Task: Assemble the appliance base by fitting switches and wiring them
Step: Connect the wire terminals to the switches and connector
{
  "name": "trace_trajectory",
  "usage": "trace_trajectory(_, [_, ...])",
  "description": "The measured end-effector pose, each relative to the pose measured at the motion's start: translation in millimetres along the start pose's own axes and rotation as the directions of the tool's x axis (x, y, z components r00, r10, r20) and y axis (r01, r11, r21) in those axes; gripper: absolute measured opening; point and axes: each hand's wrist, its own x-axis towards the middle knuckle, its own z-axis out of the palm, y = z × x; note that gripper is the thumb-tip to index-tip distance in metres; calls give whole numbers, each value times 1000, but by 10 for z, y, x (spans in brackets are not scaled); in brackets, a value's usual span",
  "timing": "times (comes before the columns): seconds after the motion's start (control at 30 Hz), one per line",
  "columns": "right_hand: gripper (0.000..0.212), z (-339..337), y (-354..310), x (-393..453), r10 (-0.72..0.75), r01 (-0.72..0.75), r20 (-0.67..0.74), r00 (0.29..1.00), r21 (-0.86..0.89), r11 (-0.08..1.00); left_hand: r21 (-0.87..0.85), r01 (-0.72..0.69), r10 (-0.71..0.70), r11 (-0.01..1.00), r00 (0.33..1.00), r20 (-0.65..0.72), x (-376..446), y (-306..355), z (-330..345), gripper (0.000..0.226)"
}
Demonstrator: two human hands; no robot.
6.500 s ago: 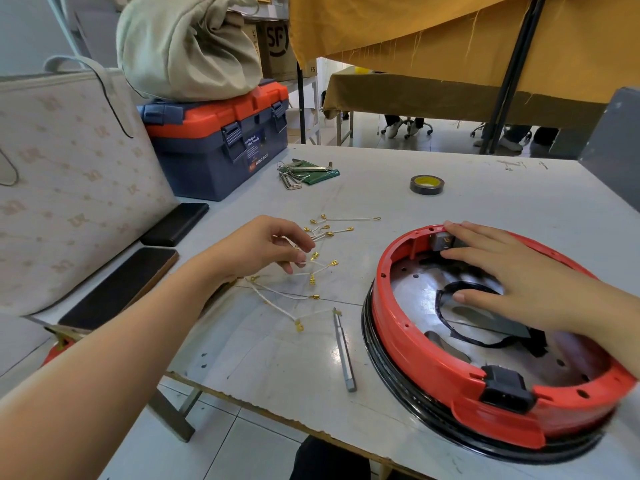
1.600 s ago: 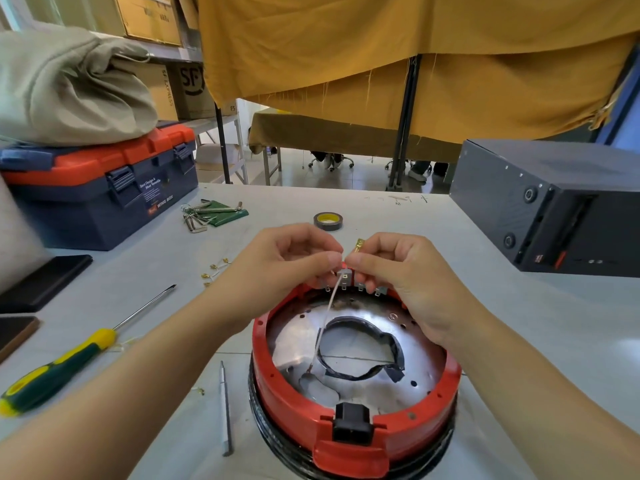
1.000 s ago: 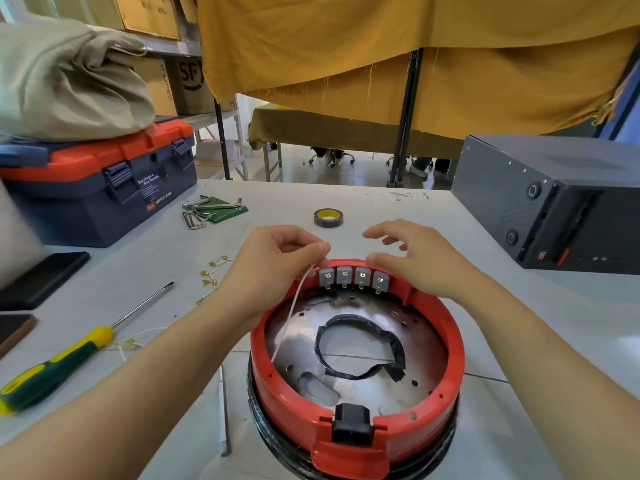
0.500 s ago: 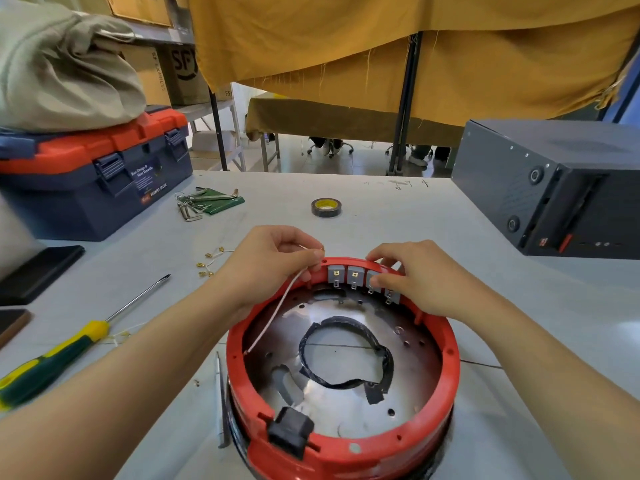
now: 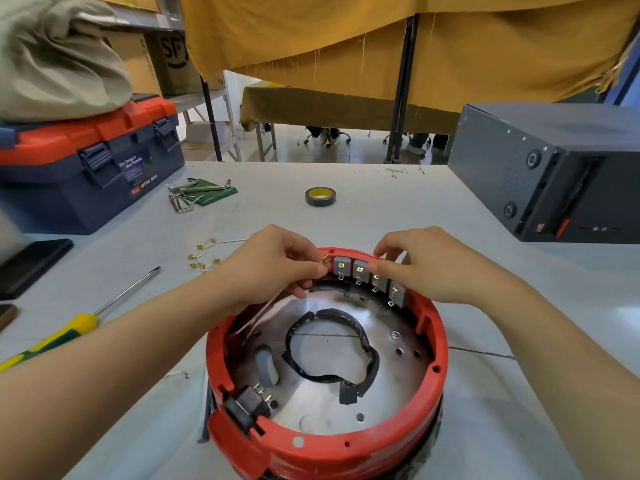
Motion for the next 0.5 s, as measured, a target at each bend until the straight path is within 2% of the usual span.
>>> trace_trajectory(0.17, [40,98,-79,186,-83,77,58,995,106,991,39,33,-32,999,999,-15,25,-26,72,8])
trace_trajectory(0.3, [51,143,-52,211,-118,110,110,987,77,991,41,27,-27,999,1000,-4,36,-65,83,12])
trace_trajectory(0.5, [53,158,-7,220,-138,128,118,983,87,988,70,23,-22,997,1000,-13,45,-82,108,8])
